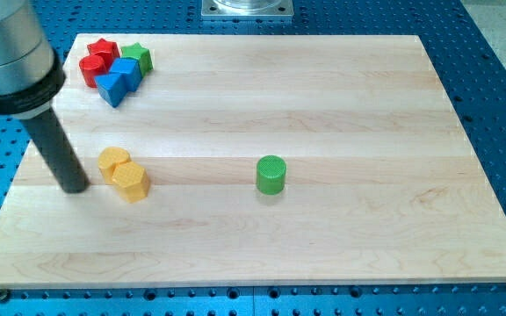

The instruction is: Push the yellow blocks towards the left middle of the board

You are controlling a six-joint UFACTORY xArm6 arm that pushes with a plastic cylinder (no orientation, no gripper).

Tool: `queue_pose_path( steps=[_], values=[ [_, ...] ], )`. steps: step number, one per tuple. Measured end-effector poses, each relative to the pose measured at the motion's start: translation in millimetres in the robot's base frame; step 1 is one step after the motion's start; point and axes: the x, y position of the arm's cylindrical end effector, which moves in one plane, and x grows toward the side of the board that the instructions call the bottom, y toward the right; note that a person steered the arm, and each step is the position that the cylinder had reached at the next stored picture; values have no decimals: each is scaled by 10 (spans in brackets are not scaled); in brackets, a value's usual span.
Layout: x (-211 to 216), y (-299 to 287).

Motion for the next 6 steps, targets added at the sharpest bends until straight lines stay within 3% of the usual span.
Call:
queue_pose_path(
  steps=[1, 2, 3, 4, 6],
  values=[
    [456, 340],
    [490, 1225],
    [234, 1199],
    [-51, 664],
    [-740, 274]
  ],
)
